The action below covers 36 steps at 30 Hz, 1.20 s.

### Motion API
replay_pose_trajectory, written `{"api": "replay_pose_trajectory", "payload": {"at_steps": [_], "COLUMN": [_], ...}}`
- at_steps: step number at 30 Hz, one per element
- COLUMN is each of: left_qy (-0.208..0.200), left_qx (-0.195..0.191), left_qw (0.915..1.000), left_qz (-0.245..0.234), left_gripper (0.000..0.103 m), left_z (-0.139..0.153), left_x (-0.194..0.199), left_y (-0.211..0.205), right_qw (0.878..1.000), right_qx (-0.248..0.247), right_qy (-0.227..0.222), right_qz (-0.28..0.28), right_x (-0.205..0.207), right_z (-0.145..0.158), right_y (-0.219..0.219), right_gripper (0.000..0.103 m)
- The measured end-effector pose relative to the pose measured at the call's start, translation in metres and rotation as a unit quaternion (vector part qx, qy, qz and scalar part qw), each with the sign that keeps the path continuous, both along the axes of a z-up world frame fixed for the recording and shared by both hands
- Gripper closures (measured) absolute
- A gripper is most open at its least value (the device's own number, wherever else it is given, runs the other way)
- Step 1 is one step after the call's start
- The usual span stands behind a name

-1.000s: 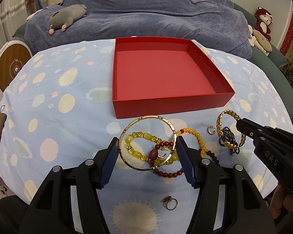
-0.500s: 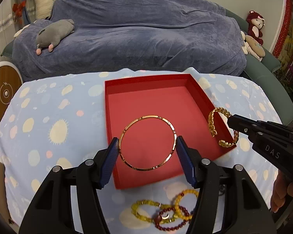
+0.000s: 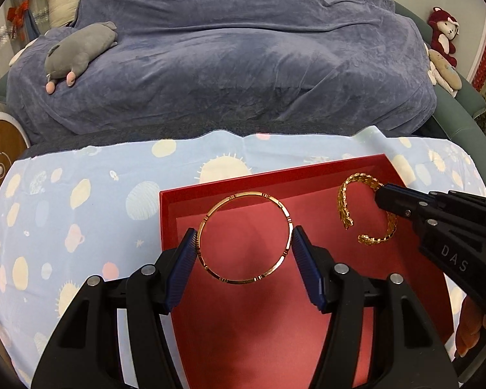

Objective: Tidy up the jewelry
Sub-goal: 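Carry both gold bracelets into the red box and open both tools, then withdraw both tools from the box back to the remaining jewelry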

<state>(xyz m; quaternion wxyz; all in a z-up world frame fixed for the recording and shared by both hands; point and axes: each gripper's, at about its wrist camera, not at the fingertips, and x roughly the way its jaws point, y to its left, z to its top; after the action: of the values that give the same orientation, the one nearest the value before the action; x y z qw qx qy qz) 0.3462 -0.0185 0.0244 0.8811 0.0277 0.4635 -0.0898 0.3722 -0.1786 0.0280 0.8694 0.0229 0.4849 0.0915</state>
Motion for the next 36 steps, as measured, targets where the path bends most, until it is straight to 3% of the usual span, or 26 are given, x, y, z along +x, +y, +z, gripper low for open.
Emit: {"api": "replay_pose_trajectory", "payload": {"at_steps": [9, 16, 20, 22, 27, 36], "left_qy": [0.016, -0.005, -0.006, -0.018, -0.035, -0.058], "left_qx": [0.008, 0.008, 0.017, 0.028, 0.020, 0.006], "left_qw": [0.9998, 0.9997, 0.9991, 0.9988, 0.9988, 0.9982], "left_qz": [-0.008, -0.024, -0.039, -0.036, -0.028, -0.016], "left_gripper": [0.046, 0.047, 0.039, 0.032, 0.032, 0.032], "left_z": [-0.024, -0.020, -0.020, -0.017, -0.004, 0.043], "left_x": [0.025, 0.039, 0.039, 0.036, 0.025, -0.040], "left_y": [-0.002, -0.004, -0.009, -0.011, -0.006, 0.009], "right_qw": [0.999, 0.998, 0.998, 0.998, 0.999, 0.998], "right_qx": [-0.008, -0.010, -0.011, -0.006, -0.017, -0.022], "right_qy": [0.022, 0.015, 0.013, 0.010, -0.012, -0.036], "right_qz": [-0.025, -0.053, -0.055, -0.055, -0.047, -0.053], "right_x": [0.014, 0.010, 0.009, 0.007, -0.008, -0.088], "right_z": [-0.027, -0.031, -0.029, -0.026, -0.004, 0.038], "right_y": [-0.011, -0.019, -0.018, -0.018, -0.015, -0.026], "right_gripper": [0.097, 0.094, 0.091, 0.091, 0.091, 0.083]}}
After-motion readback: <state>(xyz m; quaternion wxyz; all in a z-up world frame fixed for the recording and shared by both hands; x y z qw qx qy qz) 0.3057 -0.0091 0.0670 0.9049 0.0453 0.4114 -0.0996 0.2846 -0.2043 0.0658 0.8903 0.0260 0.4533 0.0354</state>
